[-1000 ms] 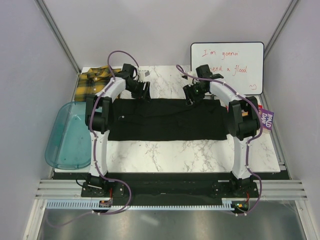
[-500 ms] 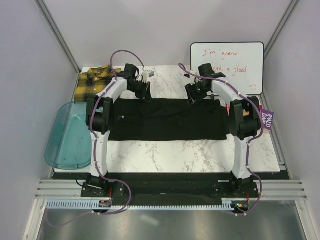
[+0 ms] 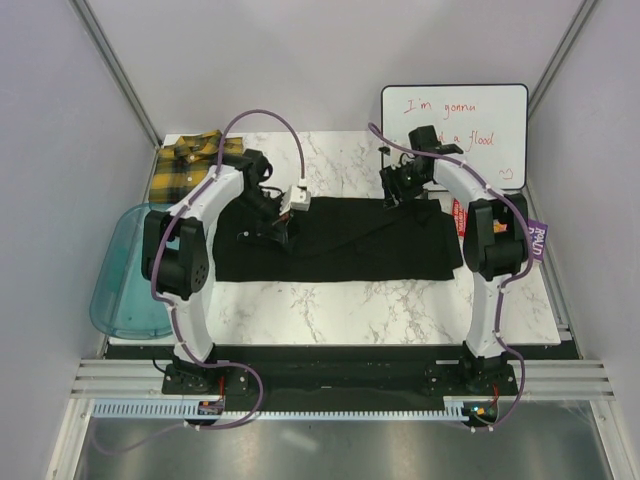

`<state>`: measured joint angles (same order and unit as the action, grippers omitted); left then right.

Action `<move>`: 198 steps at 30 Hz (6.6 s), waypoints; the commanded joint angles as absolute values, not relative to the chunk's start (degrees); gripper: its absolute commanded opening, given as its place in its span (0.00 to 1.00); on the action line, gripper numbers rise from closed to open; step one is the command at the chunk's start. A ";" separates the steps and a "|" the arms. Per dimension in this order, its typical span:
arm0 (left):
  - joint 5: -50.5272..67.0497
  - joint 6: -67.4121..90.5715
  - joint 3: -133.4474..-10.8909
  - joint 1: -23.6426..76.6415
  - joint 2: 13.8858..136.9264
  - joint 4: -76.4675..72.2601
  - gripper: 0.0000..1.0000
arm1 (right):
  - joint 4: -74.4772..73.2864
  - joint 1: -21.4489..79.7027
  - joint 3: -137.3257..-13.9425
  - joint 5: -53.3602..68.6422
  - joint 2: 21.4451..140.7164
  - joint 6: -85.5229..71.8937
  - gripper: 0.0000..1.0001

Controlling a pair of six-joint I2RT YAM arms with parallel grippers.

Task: Fold and stack the long sleeve shirts
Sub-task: Fold the shirt

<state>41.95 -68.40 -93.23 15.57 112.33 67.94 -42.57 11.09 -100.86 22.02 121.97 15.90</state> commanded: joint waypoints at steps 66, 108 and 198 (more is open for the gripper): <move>5.63 -59.85 -63.40 14.67 107.59 42.45 0.20 | -36.74 15.64 -74.10 4.66 110.31 14.94 0.27; 61.52 -28.12 -64.95 -11.24 68.46 51.94 0.30 | -37.96 41.04 -93.92 -2.55 127.51 18.01 0.24; 15.20 -11.42 -67.68 3.34 105.21 23.20 0.02 | -9.23 28.92 -125.51 -7.90 148.71 15.11 0.21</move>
